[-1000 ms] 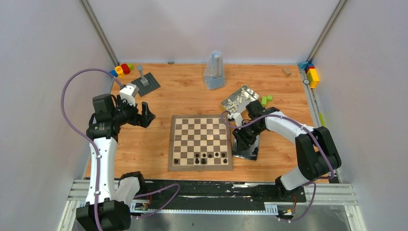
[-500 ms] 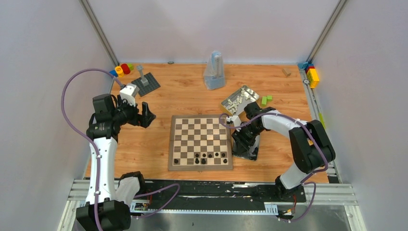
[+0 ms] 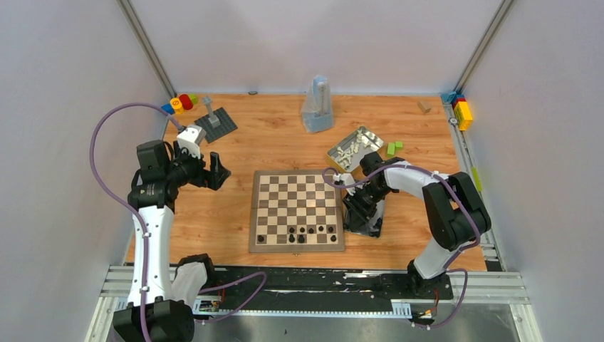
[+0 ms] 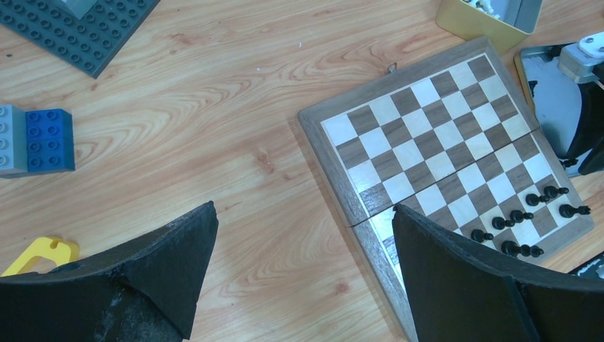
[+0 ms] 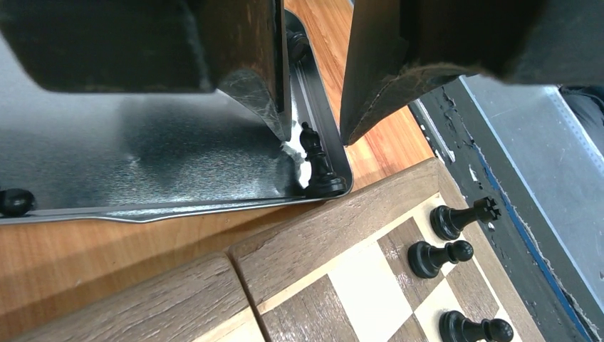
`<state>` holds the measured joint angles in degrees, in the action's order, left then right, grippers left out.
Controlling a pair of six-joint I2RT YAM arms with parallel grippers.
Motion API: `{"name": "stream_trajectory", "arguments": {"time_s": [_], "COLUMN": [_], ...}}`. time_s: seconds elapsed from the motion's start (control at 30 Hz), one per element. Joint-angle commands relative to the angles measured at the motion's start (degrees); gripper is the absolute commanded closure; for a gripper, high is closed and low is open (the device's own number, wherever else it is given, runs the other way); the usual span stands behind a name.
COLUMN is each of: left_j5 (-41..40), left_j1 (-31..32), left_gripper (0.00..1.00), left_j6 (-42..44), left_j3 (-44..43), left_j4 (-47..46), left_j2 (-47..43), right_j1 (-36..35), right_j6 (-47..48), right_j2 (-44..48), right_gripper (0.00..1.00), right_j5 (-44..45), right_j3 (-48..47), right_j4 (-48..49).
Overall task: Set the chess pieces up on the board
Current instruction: Pick up the chess piece from the storage box.
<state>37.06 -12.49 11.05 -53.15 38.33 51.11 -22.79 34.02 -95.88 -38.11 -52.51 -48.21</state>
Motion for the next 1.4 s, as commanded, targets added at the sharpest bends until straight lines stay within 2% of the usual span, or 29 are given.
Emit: {"name": "stream_trajectory", "arguments": {"time_s": [0.0, 0.3, 0.83, 1.13, 1.23, 1.37], "left_j5": [1.11, 1.12, 1.17, 0.39, -0.43, -3.34], "left_j1": [-0.52, -0.52, -0.52, -0.52, -0.52, -0.53], "left_gripper": [0.0, 0.0, 0.0, 0.0, 0.0, 0.0], "left_j6": [0.94, 1.06, 1.57, 2.19, 1.94, 0.14], "left_j3": [0.32, 0.41, 0.59, 0.26, 0.12, -0.8], "left_j4": [-1.68, -1.52, -1.46, -1.19, -1.3, -1.37], "left_j2": [-1.31, -2.0, -2.15, -2.67, -2.64, -2.04], "right_j1": [0.23, 0.69, 1.41, 0.81, -1.49, -8.67], "right_j6": [2.19, 2.27, 3.67, 5.23, 5.37, 3.77], "right_j2": [-1.24, -1.14, -0.11, 3.89, 5.21, 5.61], "right_gripper": [0.69, 0.81, 0.97, 1.0, 1.0, 1.0], "right_j5": [-1.38, -2.09, -3.0, 5.62, 9.91, 18.62], "right_j3": [-1.4, -2.95, -5.19, -10.64, -14.02, -18.24], "right_j4": [-0.47, -1.33, -4.69, -13.17, -18.1, -23.1]}}
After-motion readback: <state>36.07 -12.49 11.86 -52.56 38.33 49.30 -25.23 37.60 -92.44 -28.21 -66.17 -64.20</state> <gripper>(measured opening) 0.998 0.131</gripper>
